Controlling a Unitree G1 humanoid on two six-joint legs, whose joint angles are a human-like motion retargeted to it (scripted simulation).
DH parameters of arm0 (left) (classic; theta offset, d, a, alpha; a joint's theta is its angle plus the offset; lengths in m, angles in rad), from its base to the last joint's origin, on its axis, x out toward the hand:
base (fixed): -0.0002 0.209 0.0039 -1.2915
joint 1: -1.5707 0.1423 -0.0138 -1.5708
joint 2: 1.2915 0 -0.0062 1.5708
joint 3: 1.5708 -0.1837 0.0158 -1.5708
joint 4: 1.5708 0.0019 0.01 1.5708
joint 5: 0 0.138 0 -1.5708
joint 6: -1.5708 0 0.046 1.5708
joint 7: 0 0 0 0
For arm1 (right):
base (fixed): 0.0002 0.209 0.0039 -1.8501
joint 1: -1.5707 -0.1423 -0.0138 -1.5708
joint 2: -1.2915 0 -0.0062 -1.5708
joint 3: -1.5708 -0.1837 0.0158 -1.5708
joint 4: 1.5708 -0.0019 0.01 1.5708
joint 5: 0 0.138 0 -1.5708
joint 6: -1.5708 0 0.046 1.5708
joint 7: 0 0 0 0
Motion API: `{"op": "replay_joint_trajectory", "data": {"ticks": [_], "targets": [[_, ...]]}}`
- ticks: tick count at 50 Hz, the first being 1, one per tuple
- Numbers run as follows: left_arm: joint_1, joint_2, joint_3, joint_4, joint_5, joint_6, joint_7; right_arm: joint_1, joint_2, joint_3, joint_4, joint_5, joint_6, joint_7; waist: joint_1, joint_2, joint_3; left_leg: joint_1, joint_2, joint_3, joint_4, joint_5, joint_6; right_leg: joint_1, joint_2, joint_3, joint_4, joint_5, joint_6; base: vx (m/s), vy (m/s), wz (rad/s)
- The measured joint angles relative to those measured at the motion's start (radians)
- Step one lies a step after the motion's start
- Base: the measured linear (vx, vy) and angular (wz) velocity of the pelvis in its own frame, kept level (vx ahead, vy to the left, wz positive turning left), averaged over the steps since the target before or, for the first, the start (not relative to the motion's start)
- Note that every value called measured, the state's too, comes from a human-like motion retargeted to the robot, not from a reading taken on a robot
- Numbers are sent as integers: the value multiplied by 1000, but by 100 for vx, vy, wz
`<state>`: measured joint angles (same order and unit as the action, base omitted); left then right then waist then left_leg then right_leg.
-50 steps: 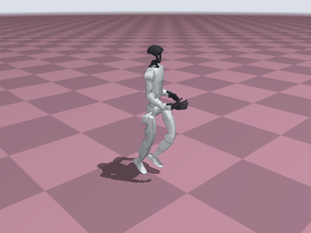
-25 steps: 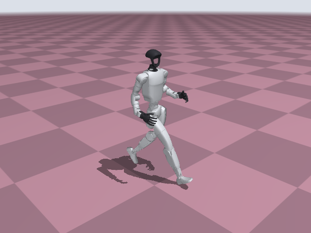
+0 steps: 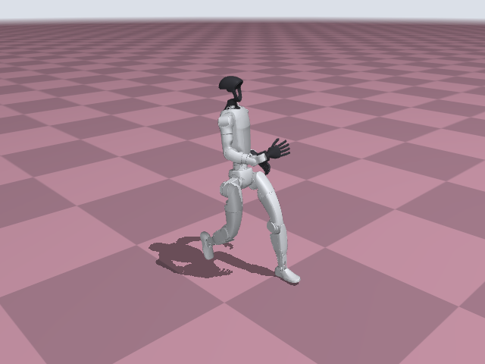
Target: Walk run
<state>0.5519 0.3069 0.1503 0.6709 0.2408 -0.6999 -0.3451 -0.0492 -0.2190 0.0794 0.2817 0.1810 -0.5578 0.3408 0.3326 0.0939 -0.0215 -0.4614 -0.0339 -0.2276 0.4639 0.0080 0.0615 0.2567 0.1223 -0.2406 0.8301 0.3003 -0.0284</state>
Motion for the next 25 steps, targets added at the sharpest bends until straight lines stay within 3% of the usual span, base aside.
{"op": "replay_joint_trajectory", "data": {"ticks": [2,3,4,5,7,10,12,15,17,20,22,25], "targets": [[-34,-60,42,108,42,38,-34,114,101,21,147,-94,-62,-51,-45,-64,-55,-96,101,226,282,-178,-38,-205,-155,45,341,-215,-76,207,8,-13],[-56,-66,28,111,38,58,-35,131,158,58,244,-102,-86,-72,-111,-47,-86,-44,67,222,281,-261,11,-303,-149,-2,397,-297,-136,83,-3,61],[-116,-76,-9,102,32,71,-25,129,172,70,328,-80,-112,-78,-131,-66,-82,-29,40,229,272,-284,19,-407,-178,3,441,-373,-158,15,-9,83],[-194,-88,-57,87,23,81,-9,118,164,69,407,-44,-138,-75,-127,-104,-60,-33,16,242,258,-276,5,-514,-224,32,477,-446,-161,13,-14,55],[-320,-110,-138,45,3,85,9,132,151,8,491,-110,-181,-150,-159,-170,-38,-27,-55,262,208,-271,14,-703,-289,101,421,-504,-82,44,-27,85],[-417,-117,-192,-33,-27,72,-51,165,134,-91,618,-230,-195,-243,-273,-218,-31,81,-159,215,47,-247,52,-842,-368,70,97,-492,-31,61,-32,128],[-449,-114,-226,-85,-33,77,-72,193,131,-112,708,-251,-168,-232,-319,-242,-16,158,-207,199,-24,-237,65,-843,-410,70,-168,-469,-5,45,-25,82],[-488,-122,-238,-186,-70,76,-90,189,78,-120,783,-248,-150,-217,-378,-278,36,250,-265,150,-55,-254,44,-774,-408,192,-454,-283,95,20,-24,80],[-519,-115,-216,-262,-115,87,-128,186,37,-126,783,-264,-148,-222,-395,-290,69,266,-272,134,4,-279,-9,-734,-411,161,-468,-228,46,24,-32,63],[-473,-73,-218,-343,-186,94,-213,237,15,-197,831,-291,-115,-175,-402,-259,49,225,-261,114,192,-255,-90,-706,-401,72,-377,-329,6,80,-35,81],[-426,-84,-274,-311,-184,77,-218,275,41,-269,881,-271,-91,-150,-288,-300,-2,182,-240,195,233,-277,-131,-682,-402,104,-388,-385,6,86,-29,-5],[-394,-108,-297,-215,-185,75,-198,278,91,-274,879,-227,-99,-166,-298,-272,-18,199,-162,210,112,-292,-123,-605,-357,16,-453,-424,24,26,-17,48]]}}
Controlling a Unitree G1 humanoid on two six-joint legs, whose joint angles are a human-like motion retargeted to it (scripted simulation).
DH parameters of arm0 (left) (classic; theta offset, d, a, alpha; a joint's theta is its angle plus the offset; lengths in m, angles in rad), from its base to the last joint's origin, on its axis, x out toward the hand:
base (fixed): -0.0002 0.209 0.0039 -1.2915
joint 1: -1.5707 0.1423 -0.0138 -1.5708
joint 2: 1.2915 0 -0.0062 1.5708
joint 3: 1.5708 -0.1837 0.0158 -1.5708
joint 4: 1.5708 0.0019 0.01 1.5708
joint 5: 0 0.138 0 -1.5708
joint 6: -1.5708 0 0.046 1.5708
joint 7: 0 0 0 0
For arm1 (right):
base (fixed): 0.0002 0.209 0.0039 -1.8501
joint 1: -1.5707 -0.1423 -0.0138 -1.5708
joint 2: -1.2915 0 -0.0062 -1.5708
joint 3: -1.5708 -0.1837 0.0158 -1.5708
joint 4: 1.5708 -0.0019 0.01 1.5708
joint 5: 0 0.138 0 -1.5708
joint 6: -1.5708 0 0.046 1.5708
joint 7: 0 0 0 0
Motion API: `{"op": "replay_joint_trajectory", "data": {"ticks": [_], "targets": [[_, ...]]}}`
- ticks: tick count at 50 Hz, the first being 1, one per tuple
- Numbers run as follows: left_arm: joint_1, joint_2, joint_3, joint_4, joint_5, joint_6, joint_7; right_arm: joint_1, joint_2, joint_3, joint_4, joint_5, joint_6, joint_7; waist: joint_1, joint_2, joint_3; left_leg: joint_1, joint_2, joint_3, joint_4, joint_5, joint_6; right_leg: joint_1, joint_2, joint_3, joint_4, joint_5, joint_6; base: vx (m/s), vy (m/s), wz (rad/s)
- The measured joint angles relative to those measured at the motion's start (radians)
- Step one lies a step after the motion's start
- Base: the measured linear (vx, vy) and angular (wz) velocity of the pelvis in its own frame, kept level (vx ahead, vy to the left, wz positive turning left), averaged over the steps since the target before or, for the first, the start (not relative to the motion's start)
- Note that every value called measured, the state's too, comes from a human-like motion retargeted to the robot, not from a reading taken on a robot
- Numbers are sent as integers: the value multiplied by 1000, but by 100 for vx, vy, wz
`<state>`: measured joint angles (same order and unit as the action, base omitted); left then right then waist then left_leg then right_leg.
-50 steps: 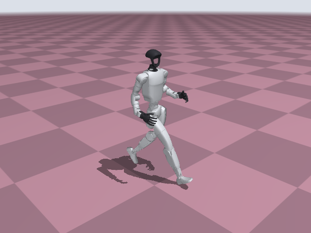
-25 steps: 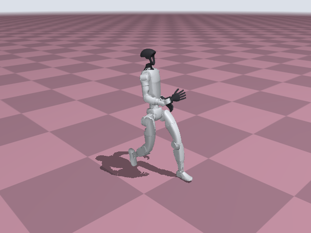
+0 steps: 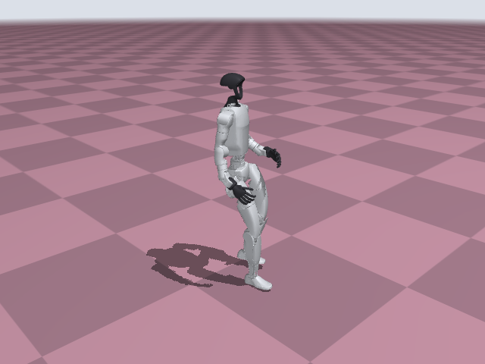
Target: Walk run
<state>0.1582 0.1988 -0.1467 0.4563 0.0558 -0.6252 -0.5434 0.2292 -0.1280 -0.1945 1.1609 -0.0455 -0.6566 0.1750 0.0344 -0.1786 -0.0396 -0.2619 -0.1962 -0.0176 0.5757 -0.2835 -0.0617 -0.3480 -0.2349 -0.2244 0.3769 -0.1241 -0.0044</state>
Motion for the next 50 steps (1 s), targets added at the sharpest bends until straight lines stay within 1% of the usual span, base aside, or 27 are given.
{"op": "replay_joint_trajectory", "data": {"ticks": [2,3,5,7,8,9,10,12,15,17,18,22,25,28,30,32,33,35,37,38,40,43,46,48,50], "targets": [[25,-24,20,35,-9,-12,34,-17,26,36,-44,13,-23,-15,-3,18,6,29,32,15,-130,-11,25,59,47,-16,-71,-3,-2,16,-13,-24],[35,-35,34,48,-13,-26,55,-28,38,64,-73,19,-31,-23,3,27,15,51,42,13,-189,-6,21,93,74,-15,-111,2,-7,24,-10,-68],[53,-45,52,57,-7,-57,86,-53,49,120,-134,36,-41,-32,31,52,31,94,58,-10,-281,94,13,155,135,-3,-186,11,-16,25,-5,-88],[67,-54,65,58,18,-73,108,-79,56,150,-194,55,-42,-30,56,69,38,148,57,9,-334,122,74,210,158,-26,-241,9,-6,35,0,-67],[73,-58,73,62,29,-77,116,-92,62,159,-221,62,-41,-24,64,76,39,175,50,20,-354,116,103,232,169,-19,-258,14,-2,46,0,-53],[80,-63,79,69,33,-75,121,-103,71,167,-241,67,-38,-16,67,82,36,201,51,26,-372,112,116,251,179,-11,-269,23,-6,53,-1,-45],[86,-69,86,78,35,-72,125,-114,81,173,-259,72,-35,-7,68,88,30,226,56,29,-389,108,120,269,188,-3,-278,34,-13,51,-1,-35],[96,-88,109,100,21,-60,133,-128,105,183,-286,71,-30,12,54,97,19,253,72,33,-402,102,108,296,202,12,-288,47,-21,37,-1,-25],[77,-125,135,102,-18,-52,154,-153,136,225,-335,90,-40,4,29,110,40,273,90,34,-423,101,99,308,219,14,-292,88,-46,2,-1,-6],[53,-123,133,83,-34,-55,158,-152,143,249,-371,117,-50,2,20,117,57,287,98,28,-443,101,101,313,221,-8,-298,130,-83,-3,-2,2],[46,-118,133,76,-36,-55,155,-146,145,253,-384,126,-52,5,18,118,60,292,100,26,-449,102,101,319,222,-16,-303,133,-88,10,-2,12],[36,-94,122,50,-36,-51,130,-104,153,248,-394,151,-52,28,24,116,49,304,104,11,-465,98,91,328,224,-17,-309,129,-83,13,-3,15],[26,-95,117,33,-59,-46,125,-86,158,246,-394,167,-53,42,14,104,55,300,102,7,-449,91,79,319,211,-13,-298,119,-70,-3,-4,15],[6,-75,124,18,-81,-47,104,-84,156,248,-390,178,-49,62,-16,76,61,254,94,7,-360,77,31,291,173,6,-265,96,-60,-5,-10,25],[-16,-48,123,14,-86,-48,78,-80,152,249,-392,188,-47,74,-20,49,53,179,68,-30,-261,81,3,260,144,24,-244,81,-55,-7,-14,-6],[-48,-20,103,14,-77,-52,53,-66,145,239,-405,196,-43,84,-22,29,51,129,25,-161,-201,62,-10,233,127,37,-236,75,-45,-18,-13,-17],[-67,-7,89,13,-70,-55,45,-61,141,234,-410,199,-40,87,-19,19,55,116,3,-232,-191,44,7,218,120,52,-232,78,-42,-27,-9,-49],[-112,16,63,10,-55,-60,34,-62,138,221,-421,208,-29,91,-13,6,71,103,-3,-304,-204,10,66,182,119,91,-214,83,-41,-37,-4,-90],[-163,27,44,5,-42,-61,12,-83,140,195,-436,234,-13,104,0,6,91,88,27,-269,-211,-26,83,131,139,152,-181,81,-36,-43,6,-145],[-183,28,39,4,-39,-58,-7,-99,137,184,-441,255,-1,119,0,7,98,66,31,-230,-188,-49,113,105,148,188,-165,82,-27,-39,13,-163],[-200,28,48,3,-47,-44,-38,-128,132,195,-450,296,35,161,-51,35,106,24,71,-167,-151,-77,147,53,184,237,-121,85,-4,-32,17,-159],[-188,39,73,-10,-93,-29,-41,-148,132,262,-452,345,65,194,-175,61,87,-3,111,-74,-117,-137,161,-17,204,272,-80,109,18,-24,23,-168],[-156,72,127,-24,-97,-25,-46,-153,150,310,-432,367,63,202,-241,56,79,23,150,52,-140,-157,157,-46,217,291,-70,129,30,-21,16,-218],[-140,65,155,-25,-98,-21,-52,-140,163,320,-425,369,58,209,-254,50,67,57,167,130,-181,-155,163,-52,209,241,-73,117,25,-11,10,-214],[-125,44,148,-24,-110,-16,-57,-114,160,310,-426,354,50,215,-232,48,50,100,177,213,-235,-147,167,-52,164,63,-59,83,21,1,4,-221]]}}
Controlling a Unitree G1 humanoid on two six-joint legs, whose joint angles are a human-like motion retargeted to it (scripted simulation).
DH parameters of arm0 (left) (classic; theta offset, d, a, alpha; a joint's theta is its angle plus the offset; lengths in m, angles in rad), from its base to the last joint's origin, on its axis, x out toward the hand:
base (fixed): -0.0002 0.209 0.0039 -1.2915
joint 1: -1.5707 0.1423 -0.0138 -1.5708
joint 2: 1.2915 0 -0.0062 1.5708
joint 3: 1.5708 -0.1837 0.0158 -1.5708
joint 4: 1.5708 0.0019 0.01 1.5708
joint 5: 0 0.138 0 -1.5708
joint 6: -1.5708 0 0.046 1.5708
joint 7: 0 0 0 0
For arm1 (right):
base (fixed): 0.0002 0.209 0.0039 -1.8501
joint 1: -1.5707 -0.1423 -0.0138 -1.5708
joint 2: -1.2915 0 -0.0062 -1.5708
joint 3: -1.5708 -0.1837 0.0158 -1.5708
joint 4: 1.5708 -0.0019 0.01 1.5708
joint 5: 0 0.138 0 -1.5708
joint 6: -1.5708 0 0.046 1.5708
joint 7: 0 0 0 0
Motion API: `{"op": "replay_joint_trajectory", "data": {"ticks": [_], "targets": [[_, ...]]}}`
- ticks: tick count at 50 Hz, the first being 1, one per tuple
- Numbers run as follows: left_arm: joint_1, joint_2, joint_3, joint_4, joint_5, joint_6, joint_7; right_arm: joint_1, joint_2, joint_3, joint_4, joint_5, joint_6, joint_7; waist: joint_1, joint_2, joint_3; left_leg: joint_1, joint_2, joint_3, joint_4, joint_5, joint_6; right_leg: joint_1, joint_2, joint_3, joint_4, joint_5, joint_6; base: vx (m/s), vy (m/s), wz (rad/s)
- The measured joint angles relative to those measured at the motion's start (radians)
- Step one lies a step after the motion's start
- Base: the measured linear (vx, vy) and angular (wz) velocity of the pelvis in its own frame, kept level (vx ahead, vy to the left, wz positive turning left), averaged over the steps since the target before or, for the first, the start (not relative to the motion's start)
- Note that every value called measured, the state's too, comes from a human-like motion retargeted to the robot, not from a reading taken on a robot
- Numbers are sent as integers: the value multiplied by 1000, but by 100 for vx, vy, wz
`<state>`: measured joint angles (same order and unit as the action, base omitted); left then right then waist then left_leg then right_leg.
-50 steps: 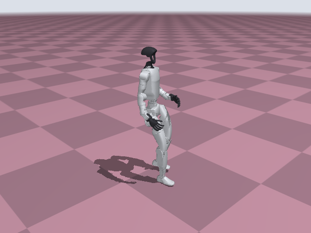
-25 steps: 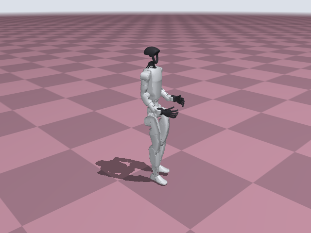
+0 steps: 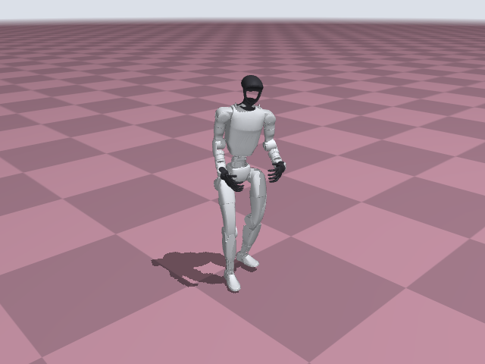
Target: Walk run
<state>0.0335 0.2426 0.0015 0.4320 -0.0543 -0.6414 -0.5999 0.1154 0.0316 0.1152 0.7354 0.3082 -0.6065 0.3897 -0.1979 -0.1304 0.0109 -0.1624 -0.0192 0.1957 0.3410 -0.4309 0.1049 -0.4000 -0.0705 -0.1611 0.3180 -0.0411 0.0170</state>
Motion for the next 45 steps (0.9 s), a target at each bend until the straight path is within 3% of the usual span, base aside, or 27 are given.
{"op": "replay_joint_trajectory", "data": {"ticks": [5,7,9,10,12,14,15,17,20,23,28,30,32,35,36,38,40,45], "targets": [[30,-50,-69,-5,1,-1,2,77,-6,-53,-18,-48,-11,-6,89,25,-71,122,32,217,-140,2,-25,109,-75,-494,54,-140,-117,9,1,-237],[39,-67,-94,-10,5,-4,1,92,-8,-65,-23,-58,-9,-4,111,42,-86,176,42,296,-168,-7,-42,177,-76,-606,59,-192,-145,6,-10,-220],[54,-81,-113,-21,5,-8,3,94,-19,-70,-24,-82,-5,0,123,45,-91,237,33,373,-172,-17,-69,218,-69,-592,32,-222,-147,14,-5,-207],[65,-88,-119,-27,4,-10,5,93,-27,-71,-23,-99,-3,2,128,38,-91,269,20,410,-166,-19,-86,224,-60,-548,9,-211,-173,24,-1,-211],[89,-92,-129,-22,6,-12,7,86,-28,-66,-13,-123,7,3,140,26,-101,283,24,470,-88,7,-101,210,-91,-442,24,-187,-164,25,-15,-213],[105,-105,-142,-10,2,-12,7,64,-18,-62,-12,-133,21,10,148,-4,-101,242,25,475,62,56,-41,180,-130,-335,40,-171,-161,4,-13,-228],[109,-112,-154,-4,-5,-10,12,50,-14,-55,-15,-134,25,14,151,-21,-96,211,19,449,145,81,3,174,-140,-277,33,-162,-154,-18,3,-240],[105,-106,-175,5,-19,-7,23,30,-8,-44,-24,-145,28,15,132,-30,-84,128,15,320,286,86,24,171,-129,-182,10,-130,-139,-20,3,-237],[101,-81,-181,4,-4,-7,7,34,1,-31,-32,-170,21,0,114,-20,-85,28,1,117,353,112,17,172,-85,-50,-43,-66,-113,0,8,-256],[101,-52,-181,-22,17,-17,-3,55,-4,-7,-41,-172,16,-6,144,-7,-80,0,-50,-121,238,167,2,162,-36,59,-88,-4,-89,-1,7,-320],[87,-26,-193,-26,8,-3,-24,68,-46,-3,-64,-200,39,16,236,5,-60,74,-197,-649,46,317,-125,112,69,301,-116,73,-13,-16,7,-371],[74,-24,-191,-18,2,11,-39,68,-50,-17,-74,-215,55,24,232,-1,-44,93,-217,-678,27,336,-118,90,97,404,-115,98,32,-26,2,-320],[63,-19,-183,-21,-5,18,-40,69,-40,-26,-80,-211,69,37,189,-6,-34,95,-201,-565,10,298,-67,69,127,481,-129,113,99,-37,2,-266],[53,-19,-177,-23,-19,31,-28,78,-32,-30,-84,-184,75,49,70,-17,-32,124,-183,-415,-49,240,55,41,115,455,-174,93,230,-44,1,-203],[54,-21,-167,-23,-25,38,-25,82,-36,-22,-80,-181,73,51,52,-21,-32,121,-175,-381,-59,238,51,30,116,448,-187,78,230,-46,0,-266],[50,-27,-141,-23,-36,49,-18,87,-44,-3,-74,-180,64,52,33,-28,-31,110,-140,-272,-77,234,39,0,112,365,-209,29,172,-59,0,-341],[39,-34,-119,-27,-46,56,-11,94,-52,10,-72,-178,50,45,48,-29,-27,112,-112,-139,-104,231,40,-26,75,149,-215,-33,101,-55,6,-358],[42,-100,-100,-43,-59,54,10,123,-81,-11,-79,-180,17,11,162,-17,-59,147,-74,161,-202,235,28,-14,-7,-264,-104,-90,3,-31,7,-320]]}}
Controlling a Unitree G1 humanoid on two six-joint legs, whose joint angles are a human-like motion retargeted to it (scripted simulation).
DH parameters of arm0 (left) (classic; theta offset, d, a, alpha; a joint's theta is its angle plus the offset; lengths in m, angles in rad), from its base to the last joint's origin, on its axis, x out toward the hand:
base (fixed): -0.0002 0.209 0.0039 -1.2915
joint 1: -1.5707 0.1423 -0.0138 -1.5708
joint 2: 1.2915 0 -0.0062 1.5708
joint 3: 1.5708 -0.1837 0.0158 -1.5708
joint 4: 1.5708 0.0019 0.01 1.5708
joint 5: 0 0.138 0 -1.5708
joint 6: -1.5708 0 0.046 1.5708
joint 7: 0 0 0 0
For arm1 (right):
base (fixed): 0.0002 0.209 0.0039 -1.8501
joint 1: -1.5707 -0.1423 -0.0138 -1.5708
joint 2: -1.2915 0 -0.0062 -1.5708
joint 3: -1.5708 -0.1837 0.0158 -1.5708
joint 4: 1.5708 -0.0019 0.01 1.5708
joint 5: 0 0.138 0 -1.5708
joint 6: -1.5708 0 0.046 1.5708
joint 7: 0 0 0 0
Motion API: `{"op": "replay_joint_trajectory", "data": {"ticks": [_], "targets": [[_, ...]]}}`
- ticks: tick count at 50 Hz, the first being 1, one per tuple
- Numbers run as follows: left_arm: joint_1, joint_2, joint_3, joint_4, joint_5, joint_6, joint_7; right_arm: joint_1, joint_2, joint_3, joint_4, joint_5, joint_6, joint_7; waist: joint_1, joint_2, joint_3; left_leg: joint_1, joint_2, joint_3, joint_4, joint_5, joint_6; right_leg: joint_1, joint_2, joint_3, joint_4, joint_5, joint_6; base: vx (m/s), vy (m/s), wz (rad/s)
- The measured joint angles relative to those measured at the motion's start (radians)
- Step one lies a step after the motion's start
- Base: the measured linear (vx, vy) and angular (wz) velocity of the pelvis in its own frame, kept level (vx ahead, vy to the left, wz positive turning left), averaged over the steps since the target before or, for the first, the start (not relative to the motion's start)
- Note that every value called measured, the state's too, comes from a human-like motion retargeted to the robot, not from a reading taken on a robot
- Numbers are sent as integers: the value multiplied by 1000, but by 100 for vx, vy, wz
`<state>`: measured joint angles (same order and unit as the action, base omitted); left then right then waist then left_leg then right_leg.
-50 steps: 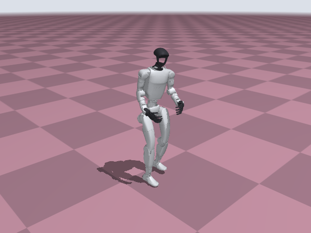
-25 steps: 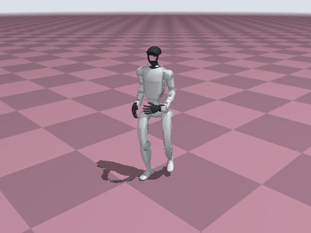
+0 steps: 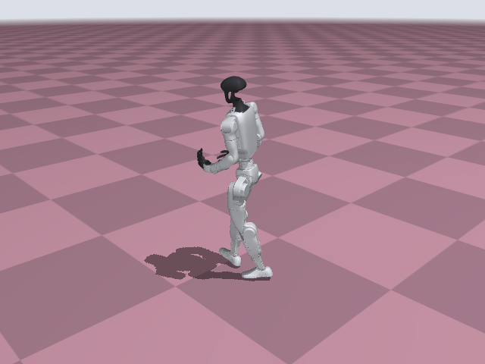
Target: Walk run
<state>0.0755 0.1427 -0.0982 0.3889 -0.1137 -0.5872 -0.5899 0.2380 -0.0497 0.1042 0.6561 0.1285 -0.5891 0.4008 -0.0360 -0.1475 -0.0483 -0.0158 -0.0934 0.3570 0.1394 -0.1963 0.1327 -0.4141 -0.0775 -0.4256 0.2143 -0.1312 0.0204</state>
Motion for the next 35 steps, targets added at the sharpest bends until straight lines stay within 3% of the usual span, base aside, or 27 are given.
{"op": "replay_joint_trajectory", "data": {"ticks": [3,10,13,17,20,22,25,26,29,35], "targets": [[12,-49,-5,-4,-17,-3,38,14,-8,-8,-14,-21,-18,-14,0,46,-14,22,37,100,-30,2,-14,37,-6,4,111,-20,-10,-12,5,-192],[23,-97,12,-12,-22,11,56,59,-10,-26,-14,-58,-56,-72,-31,138,-36,72,104,218,-73,-8,-50,193,84,226,184,-96,-58,1,-8,-101],[32,-98,14,-7,-26,32,33,89,-2,-49,1,-63,-62,-81,-14,138,-49,94,91,228,-92,-14,-72,286,96,208,100,-105,-40,20,-20,-50],[59,-74,27,-16,-18,37,22,122,-3,-66,23,-67,-71,-86,25,135,-59,126,89,244,-110,-17,-116,377,98,89,-31,-189,-98,23,-17,-23],[96,-50,31,-6,13,24,27,111,-2,-77,66,-63,-72,-92,13,129,-44,120,111,216,-63,-27,-127,363,113,174,-29,-199,-113,15,-17,90],[100,-51,44,18,58,-2,61,72,-10,-64,82,-63,-80,-100,13,103,-16,58,123,193,63,-41,-113,364,77,157,-23,-233,-125,-8,-12,63],[109,-34,78,67,124,-36,131,5,-31,-12,92,-61,-92,-124,19,47,15,-104,126,119,361,-38,3,369,19,177,-26,-286,-132,0,-12,52],[127,-31,85,85,136,-41,141,-17,-33,-4,103,-60,-88,-125,32,40,10,-174,121,65,463,-42,13,371,15,170,-30,-298,-136,19,-8,54],[182,-36,122,133,166,-58,174,-93,-17,-16,120,-37,-71,-109,92,32,-6,-364,114,-61,669,-52,-52,368,12,160,-44,-317,-139,48,-14,23],[299,14,228,107,169,-88,194,-299,-19,-1,-38,52,-47,-95,171,43,25,-645,108,-108,694,-49,-163,404,50,128,-92,-340,-134,44,-16,6]]}}
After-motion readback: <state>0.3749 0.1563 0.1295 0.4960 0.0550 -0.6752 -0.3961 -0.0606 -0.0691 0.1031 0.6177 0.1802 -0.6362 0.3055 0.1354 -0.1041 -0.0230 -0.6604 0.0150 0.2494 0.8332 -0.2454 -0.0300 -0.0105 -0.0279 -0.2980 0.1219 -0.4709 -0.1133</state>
